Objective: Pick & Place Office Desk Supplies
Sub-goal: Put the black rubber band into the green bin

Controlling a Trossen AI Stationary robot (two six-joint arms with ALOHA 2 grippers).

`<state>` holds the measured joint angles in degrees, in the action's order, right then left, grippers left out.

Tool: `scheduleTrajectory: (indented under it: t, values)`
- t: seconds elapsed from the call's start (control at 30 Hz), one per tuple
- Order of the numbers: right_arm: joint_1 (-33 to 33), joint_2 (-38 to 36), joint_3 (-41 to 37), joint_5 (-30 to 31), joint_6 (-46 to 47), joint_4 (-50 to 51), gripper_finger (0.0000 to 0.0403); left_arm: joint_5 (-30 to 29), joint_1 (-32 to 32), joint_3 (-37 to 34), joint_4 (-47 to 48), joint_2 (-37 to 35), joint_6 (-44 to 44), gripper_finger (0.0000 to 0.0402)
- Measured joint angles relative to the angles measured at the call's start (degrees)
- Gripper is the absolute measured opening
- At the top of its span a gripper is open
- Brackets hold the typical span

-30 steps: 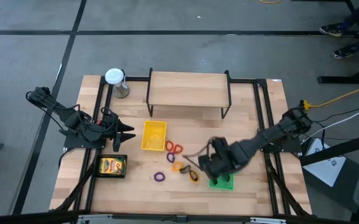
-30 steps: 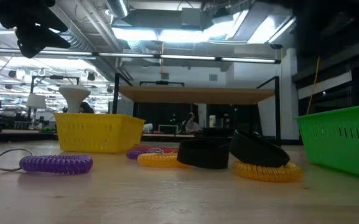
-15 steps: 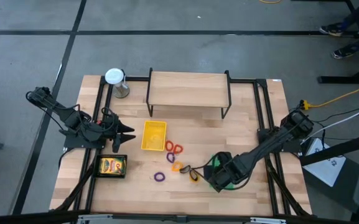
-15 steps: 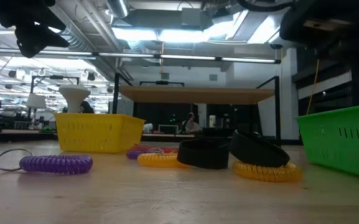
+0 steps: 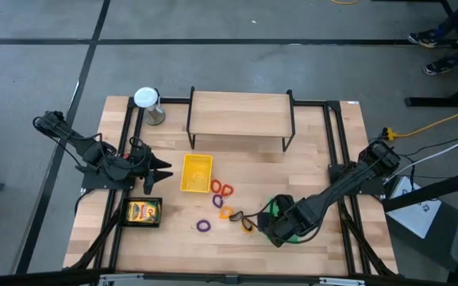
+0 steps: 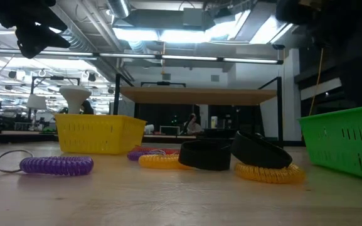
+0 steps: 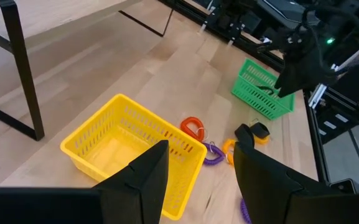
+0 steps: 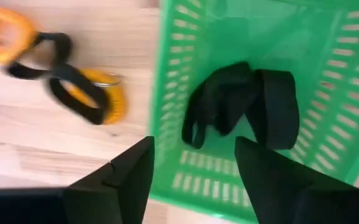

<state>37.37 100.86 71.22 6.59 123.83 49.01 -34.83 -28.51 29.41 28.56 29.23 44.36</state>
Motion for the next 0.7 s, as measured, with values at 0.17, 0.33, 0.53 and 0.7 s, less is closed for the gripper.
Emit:
scheduleTrajectory:
  t: [0.17, 0.33, 0.53, 0.7]
  values:
    - [-1.6, -0.4, 4.9, 7.7, -3.4, -0.1, 0.0223, -0.1, 0.0, 0.0, 0.0, 0.0, 0.0, 0.0175]
    - [-5.9, 0.1, 9.6, 10.4, -19.1, -1.0, 0.0204, -0.1, 0.0, 0.0, 0.0, 0.0, 0.0, 0.0175]
    - [-12.1, 0.2, 10.2, 7.7, -44.8, -3.2, 0.0195, -0.1, 0.0, 0.0, 0.0, 0.0, 0.2, 0.0175]
    - [-16.0, 2.1, 10.1, -0.2, -63.6, -6.2, 0.0194, -0.1, 0.0, 0.0, 0.2, 0.0, 0.2, 0.0175]
